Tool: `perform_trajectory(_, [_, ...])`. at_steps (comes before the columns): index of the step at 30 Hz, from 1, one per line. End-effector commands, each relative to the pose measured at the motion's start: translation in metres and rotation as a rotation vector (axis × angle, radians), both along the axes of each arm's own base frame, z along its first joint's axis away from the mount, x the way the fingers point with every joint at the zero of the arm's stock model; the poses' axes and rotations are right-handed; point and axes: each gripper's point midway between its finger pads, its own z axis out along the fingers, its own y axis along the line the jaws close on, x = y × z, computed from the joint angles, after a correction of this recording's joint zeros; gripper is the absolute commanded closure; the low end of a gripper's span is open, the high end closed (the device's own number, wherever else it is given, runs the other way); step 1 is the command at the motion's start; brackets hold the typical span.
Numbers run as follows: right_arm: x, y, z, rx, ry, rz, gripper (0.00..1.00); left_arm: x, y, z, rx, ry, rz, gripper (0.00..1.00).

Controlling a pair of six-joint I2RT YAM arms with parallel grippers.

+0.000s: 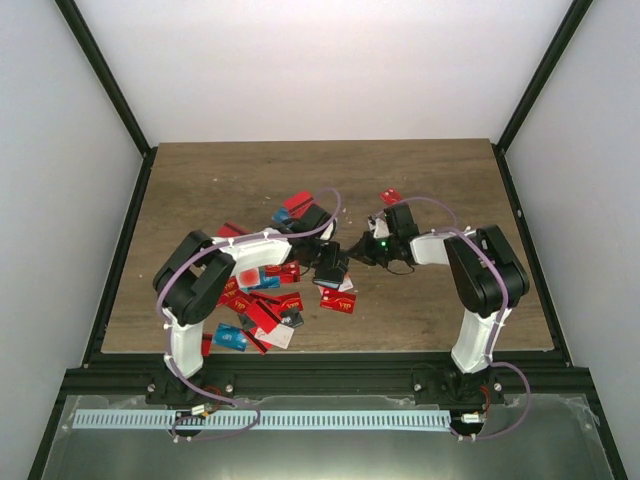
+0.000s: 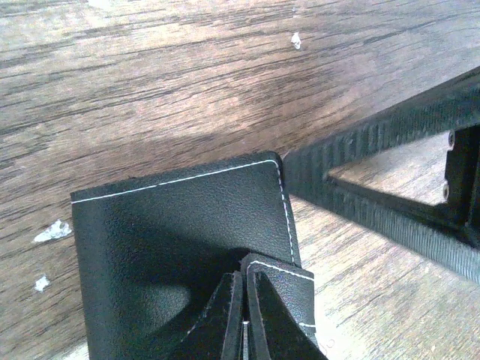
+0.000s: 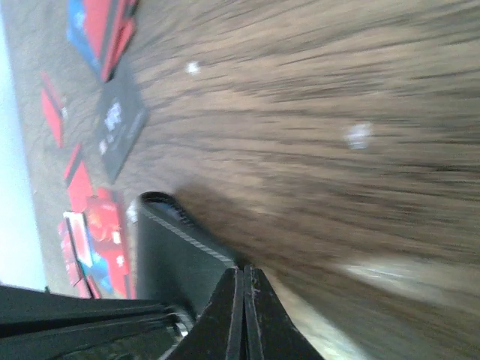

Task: Put the credit cards into the card holder

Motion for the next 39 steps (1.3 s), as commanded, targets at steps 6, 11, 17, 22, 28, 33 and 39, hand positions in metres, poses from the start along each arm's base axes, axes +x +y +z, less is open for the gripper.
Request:
perform_trajectory(6, [0.003,-0.023,-0.017,-0.072,0.032,-0.058,0.99,-0.02,0.042,-0.05,0.224,0.098,0.031,0.96])
perform_trajectory(11, [0.002,-0.019,-0.001,-0.034,-0.012,-0.037,0.99,-0.019,0.038,-0.047,0.213,0.087,0.018,0.96])
perform_trajectory(17, [0.002,-0.012,0.041,0.039,-0.113,-0.006,0.99,-0.02,0.036,-0.044,0.208,0.08,0.01,0.96])
perform_trajectory(22, [0.0,0.004,0.049,0.114,-0.116,0.065,0.99,-0.02,0.034,-0.044,0.201,0.076,0.007,0.96])
perform_trajectory(28, [-0.002,0.02,0.018,0.101,-0.041,0.108,0.99,-0.021,0.032,-0.041,0.197,0.071,0.002,0.96])
perform_trajectory(33, [-0.007,0.016,-0.009,0.042,0.008,0.103,0.99,-0.021,0.032,-0.039,0.196,0.069,0.001,0.96])
perform_trajectory(39, [-0.014,0.009,-0.026,-0.004,0.044,0.096,0.99,-0.018,0.028,-0.026,0.182,0.056,-0.002,0.96])
